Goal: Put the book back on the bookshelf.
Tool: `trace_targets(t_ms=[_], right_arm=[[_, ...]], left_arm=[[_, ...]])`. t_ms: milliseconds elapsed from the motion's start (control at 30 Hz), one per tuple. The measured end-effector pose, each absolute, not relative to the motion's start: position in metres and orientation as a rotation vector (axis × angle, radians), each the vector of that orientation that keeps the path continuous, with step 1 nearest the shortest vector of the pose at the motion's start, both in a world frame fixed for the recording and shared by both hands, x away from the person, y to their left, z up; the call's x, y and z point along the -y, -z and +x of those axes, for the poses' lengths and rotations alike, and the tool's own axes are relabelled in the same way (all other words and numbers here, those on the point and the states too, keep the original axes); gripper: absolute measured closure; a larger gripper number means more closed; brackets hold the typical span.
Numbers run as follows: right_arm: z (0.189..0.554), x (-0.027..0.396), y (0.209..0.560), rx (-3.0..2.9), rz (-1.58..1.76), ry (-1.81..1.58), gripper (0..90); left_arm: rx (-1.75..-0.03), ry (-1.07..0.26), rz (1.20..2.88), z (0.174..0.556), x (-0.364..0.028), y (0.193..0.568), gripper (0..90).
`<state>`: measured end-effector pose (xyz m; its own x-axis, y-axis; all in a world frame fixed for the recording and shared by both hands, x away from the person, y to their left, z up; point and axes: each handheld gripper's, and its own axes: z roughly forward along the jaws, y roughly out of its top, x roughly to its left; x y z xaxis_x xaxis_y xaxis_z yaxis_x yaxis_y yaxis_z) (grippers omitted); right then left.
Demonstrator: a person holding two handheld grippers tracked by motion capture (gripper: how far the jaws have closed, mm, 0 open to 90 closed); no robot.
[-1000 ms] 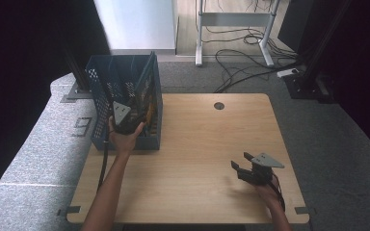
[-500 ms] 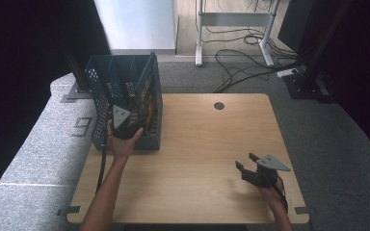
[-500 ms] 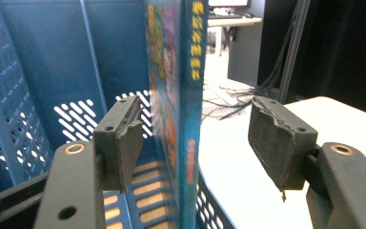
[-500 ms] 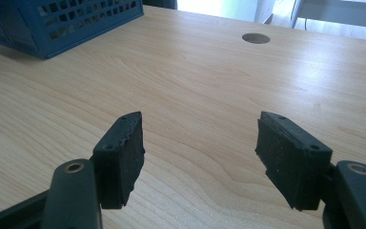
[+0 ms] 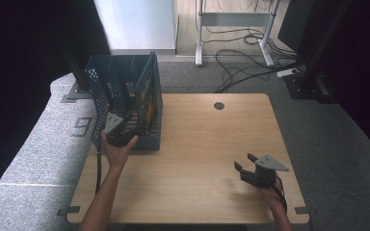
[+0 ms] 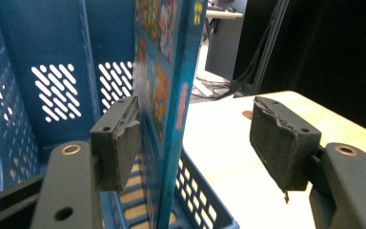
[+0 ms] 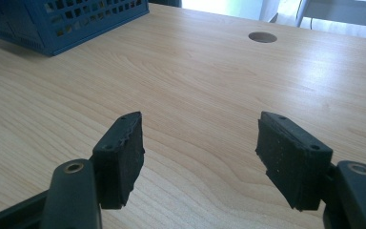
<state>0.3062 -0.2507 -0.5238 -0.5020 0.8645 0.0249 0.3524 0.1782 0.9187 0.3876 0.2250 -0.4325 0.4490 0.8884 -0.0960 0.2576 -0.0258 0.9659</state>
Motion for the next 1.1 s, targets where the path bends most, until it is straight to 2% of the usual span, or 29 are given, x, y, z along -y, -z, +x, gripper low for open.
trace_targets(t_ms=[1100], right_arm=[[0.312, 0.26, 0.529, -1.942, 1.22, -1.288, 32.0]], left_arm=[[-1.079, -0.481, 1.679, 0.312, -0.244, 0.499, 33.0]])
